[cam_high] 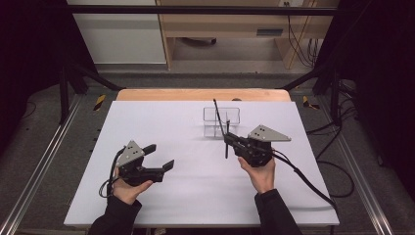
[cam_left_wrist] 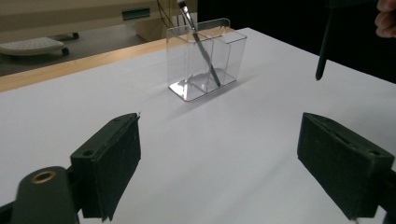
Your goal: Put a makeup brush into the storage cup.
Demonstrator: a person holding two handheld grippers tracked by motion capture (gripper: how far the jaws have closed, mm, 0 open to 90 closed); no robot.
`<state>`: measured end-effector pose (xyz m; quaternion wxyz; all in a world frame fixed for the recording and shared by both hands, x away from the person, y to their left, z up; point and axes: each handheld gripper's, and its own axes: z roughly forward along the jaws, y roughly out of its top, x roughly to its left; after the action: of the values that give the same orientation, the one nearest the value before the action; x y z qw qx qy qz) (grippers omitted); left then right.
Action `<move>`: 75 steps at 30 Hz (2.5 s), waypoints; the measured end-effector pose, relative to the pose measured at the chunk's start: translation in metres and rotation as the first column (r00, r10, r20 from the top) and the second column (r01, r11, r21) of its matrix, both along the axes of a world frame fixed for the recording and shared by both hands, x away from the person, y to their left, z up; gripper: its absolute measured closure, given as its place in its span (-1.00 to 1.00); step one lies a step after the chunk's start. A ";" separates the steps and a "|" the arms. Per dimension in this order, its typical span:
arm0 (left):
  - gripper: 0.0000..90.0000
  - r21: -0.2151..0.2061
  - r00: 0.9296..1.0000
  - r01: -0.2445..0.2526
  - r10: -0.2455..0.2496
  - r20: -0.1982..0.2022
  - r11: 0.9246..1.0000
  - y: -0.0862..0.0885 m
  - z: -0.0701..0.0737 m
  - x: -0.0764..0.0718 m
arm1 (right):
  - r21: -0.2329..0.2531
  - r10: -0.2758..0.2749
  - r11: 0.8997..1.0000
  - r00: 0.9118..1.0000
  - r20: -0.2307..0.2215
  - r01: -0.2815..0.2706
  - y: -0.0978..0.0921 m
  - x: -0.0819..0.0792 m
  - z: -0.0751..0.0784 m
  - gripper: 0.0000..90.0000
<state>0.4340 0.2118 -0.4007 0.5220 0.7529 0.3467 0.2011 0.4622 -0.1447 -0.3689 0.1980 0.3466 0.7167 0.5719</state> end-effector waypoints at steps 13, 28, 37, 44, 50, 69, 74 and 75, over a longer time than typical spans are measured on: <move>-0.77 0.000 0.999 -0.043 0.043 -0.015 0.999 0.020 -0.005 -0.001 | 0.031 -0.039 0.999 0.999 0.027 0.038 -0.001 0.008 0.016 0.87; -0.79 0.015 0.996 -0.078 0.079 -0.031 0.997 0.034 -0.011 0.002 | 0.033 -0.076 0.997 0.997 0.021 0.076 0.002 0.030 0.023 0.86; -0.80 0.034 0.996 -0.079 0.080 -0.035 0.996 0.036 -0.012 0.003 | 0.031 -0.110 0.994 0.994 0.020 0.109 0.004 0.048 0.027 0.86; -0.80 0.045 0.996 -0.082 0.084 -0.037 0.996 0.035 -0.014 0.004 | 0.024 -0.121 0.992 0.992 0.020 0.121 0.006 0.059 0.030 0.87; -0.80 0.047 0.996 -0.083 0.085 -0.039 0.995 0.035 -0.014 0.005 | 0.017 -0.142 0.990 0.990 0.006 0.142 0.006 0.073 0.030 0.86; -0.80 0.045 0.995 -0.084 0.086 -0.046 0.995 0.038 -0.015 0.006 | 0.012 -0.202 0.979 0.979 0.005 0.202 0.005 0.104 0.032 0.86; -0.80 0.052 0.995 -0.082 0.085 -0.047 0.995 0.039 -0.015 0.007 | 0.013 -0.212 0.977 0.977 0.001 0.212 0.005 0.112 0.032 0.87; -0.80 0.054 0.995 -0.083 0.085 -0.046 0.995 0.039 -0.015 0.006 | 0.016 -0.217 0.976 0.976 0.000 0.217 0.005 0.113 0.031 0.86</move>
<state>0.4404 0.2506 -0.4154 0.4847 0.7556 0.3853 0.2135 0.5752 -0.1400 -0.3377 0.2571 0.4237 0.6697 0.5531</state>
